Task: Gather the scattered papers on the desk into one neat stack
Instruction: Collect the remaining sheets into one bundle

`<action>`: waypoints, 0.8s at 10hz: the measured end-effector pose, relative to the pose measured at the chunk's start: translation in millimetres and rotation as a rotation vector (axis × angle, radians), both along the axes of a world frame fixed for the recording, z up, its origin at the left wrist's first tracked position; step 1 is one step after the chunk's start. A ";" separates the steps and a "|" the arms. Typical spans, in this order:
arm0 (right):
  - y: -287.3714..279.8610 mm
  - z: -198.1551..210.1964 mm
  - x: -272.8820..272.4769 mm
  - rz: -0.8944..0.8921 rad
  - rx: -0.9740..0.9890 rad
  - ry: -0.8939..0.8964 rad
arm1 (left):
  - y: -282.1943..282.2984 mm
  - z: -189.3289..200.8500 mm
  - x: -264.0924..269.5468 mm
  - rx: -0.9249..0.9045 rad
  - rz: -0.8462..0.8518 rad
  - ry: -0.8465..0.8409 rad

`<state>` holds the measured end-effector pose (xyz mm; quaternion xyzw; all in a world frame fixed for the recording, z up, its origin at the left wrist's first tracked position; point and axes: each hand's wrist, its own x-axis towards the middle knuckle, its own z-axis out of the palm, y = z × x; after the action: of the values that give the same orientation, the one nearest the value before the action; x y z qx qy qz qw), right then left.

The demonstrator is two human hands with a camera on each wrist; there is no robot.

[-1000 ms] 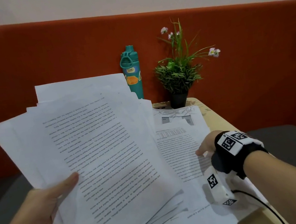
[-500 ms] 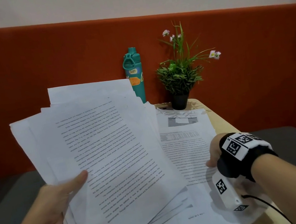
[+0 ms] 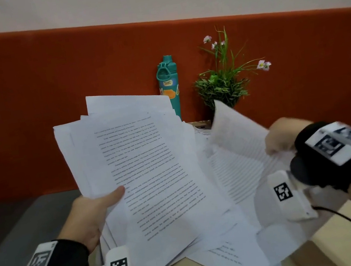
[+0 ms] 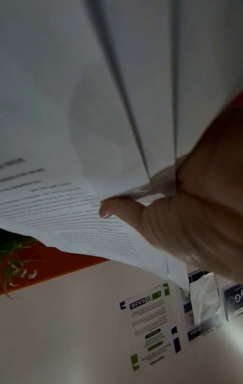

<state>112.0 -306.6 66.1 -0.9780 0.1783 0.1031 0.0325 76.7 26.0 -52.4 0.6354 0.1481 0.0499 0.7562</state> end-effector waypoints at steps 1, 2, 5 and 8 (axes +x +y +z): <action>-12.5 26.9 -8.2 -0.039 0.250 -0.301 | -10.6 0.8 9.0 -0.015 -0.023 0.009; -18.3 40.7 -23.5 -0.047 0.483 -0.661 | -19.2 0.9 15.4 -0.027 -0.070 0.033; 6.1 -15.7 28.6 -0.044 1.019 -0.630 | -27.9 -8.5 25.2 -0.010 -0.108 0.022; 48.7 -55.4 62.5 -0.079 1.244 -0.423 | -26.7 -13.7 28.6 0.020 -0.158 0.103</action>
<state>174.6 -257.9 10.7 -0.7685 0.1110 -0.0087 0.6300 105.3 -0.7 -66.2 0.6543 0.1355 -0.0411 0.7429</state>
